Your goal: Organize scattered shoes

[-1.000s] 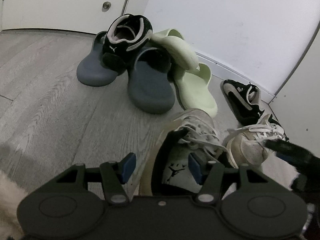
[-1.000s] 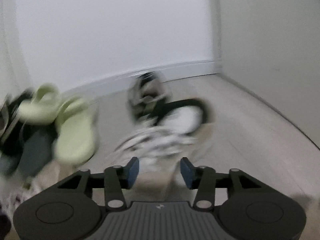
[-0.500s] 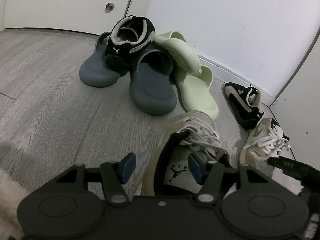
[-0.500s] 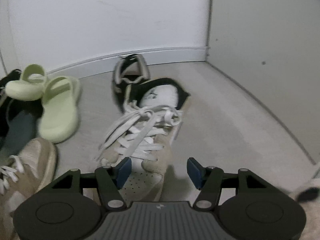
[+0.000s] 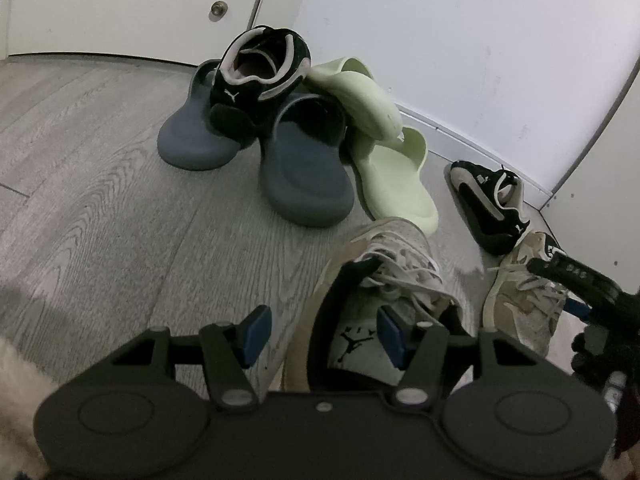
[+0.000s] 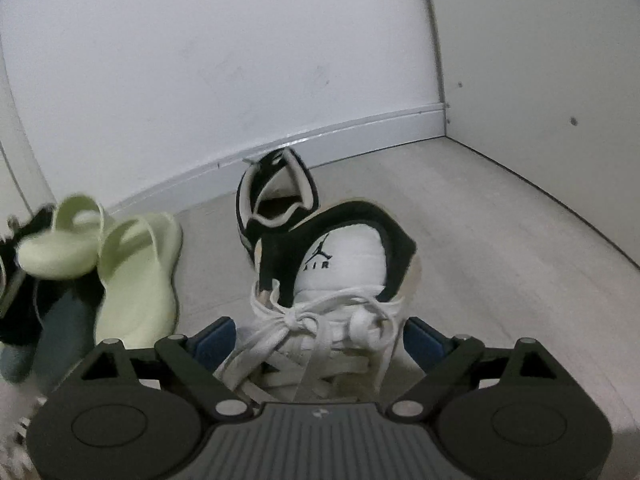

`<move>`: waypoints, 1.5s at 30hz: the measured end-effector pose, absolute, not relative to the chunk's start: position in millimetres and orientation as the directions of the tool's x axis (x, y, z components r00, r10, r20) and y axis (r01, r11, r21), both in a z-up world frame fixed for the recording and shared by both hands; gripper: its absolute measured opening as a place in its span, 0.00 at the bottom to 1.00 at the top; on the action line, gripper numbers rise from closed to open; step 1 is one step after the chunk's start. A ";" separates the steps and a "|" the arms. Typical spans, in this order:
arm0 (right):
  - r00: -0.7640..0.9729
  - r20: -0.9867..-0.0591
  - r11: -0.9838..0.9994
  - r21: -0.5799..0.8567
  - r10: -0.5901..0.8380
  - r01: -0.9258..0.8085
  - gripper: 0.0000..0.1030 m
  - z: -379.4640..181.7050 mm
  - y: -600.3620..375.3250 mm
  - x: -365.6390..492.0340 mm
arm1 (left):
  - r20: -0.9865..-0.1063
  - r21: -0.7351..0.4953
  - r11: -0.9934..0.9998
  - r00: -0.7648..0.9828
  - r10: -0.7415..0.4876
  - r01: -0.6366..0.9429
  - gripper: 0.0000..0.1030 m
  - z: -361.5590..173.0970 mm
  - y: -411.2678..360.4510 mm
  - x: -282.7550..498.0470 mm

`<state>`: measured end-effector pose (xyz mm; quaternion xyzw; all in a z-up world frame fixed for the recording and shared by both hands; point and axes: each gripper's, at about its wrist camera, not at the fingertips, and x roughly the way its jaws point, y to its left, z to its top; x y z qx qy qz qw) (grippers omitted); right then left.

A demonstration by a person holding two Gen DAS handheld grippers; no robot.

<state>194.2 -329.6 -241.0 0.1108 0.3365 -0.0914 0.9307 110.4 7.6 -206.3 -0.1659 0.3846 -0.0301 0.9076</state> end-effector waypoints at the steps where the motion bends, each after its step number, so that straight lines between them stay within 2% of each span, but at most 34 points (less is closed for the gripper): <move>1: 0.753 -0.652 0.964 0.129 -0.094 0.232 0.86 -245.9 -326.9 195.0 | -0.688 -0.324 0.943 0.703 -0.183 -0.072 0.58 -206.2 7.6 110.4; 9: 0.714 -0.699 0.984 0.103 -0.032 0.145 0.82 -237.5 -315.7 175.8 | -0.668 -0.333 0.939 0.724 -0.171 -0.086 0.58 -203.1 10.7 106.4; 18: 0.681 -0.702 0.977 0.111 0.208 -0.183 0.82 -236.6 -258.4 155.4 | -0.622 -0.326 0.936 0.776 -0.105 -0.134 0.58 -191.1 20.0 95.0; 21: 0.671 -0.682 0.950 0.128 0.292 -0.284 0.83 -238.7 -240.4 158.1 | -0.606 -0.318 0.934 0.792 -0.071 -0.159 0.58 -184.3 27.1 90.0; 26: 0.699 -0.661 0.960 0.131 0.272 -0.249 0.84 -230.5 -232.2 153.5 | -0.578 -0.307 0.930 0.816 -0.014 -0.202 0.58 -172.9 39.1 81.8; 28: 0.751 -0.611 0.961 0.063 0.250 -0.269 0.84 -213.0 -228.0 138.6 | -0.573 -0.305 0.929 0.820 -0.002 -0.210 0.58 -171.1 42.0 80.1; 32: 0.813 -0.521 0.951 -0.008 0.261 -0.310 0.84 -187.2 -217.3 115.2 | -0.611 -0.314 0.916 0.791 0.006 -0.250 0.58 -177.6 48.0 85.1; 35: 0.783 -0.527 0.922 0.000 0.330 -0.388 0.82 -179.7 -196.7 109.3 | -0.639 -0.320 0.905 0.769 0.011 -0.280 0.58 -182.5 52.5 88.9; 37: 0.769 -0.549 0.910 -0.034 0.328 -0.413 0.64 -180.9 -182.7 111.7 | -0.658 -0.323 0.898 0.753 0.014 -0.300 0.58 -185.8 55.5 91.4; 40: 0.737 -0.610 0.873 -0.144 0.292 -0.465 0.49 -190.5 -142.0 121.7 | -0.684 -0.335 0.882 0.729 0.013 -0.331 0.58 -192.0 60.9 94.8; 43: 0.714 -0.644 0.843 -0.197 0.275 -0.501 0.40 -198.4 -121.3 127.6 | -0.691 -0.350 0.873 0.723 0.004 -0.340 0.58 -195.3 63.8 96.6; 45: 0.710 -0.661 0.800 -0.278 0.242 -0.532 0.40 -205.8 -100.1 132.9 | -0.689 -0.355 0.873 0.725 -0.004 -0.333 0.58 -195.4 63.3 94.7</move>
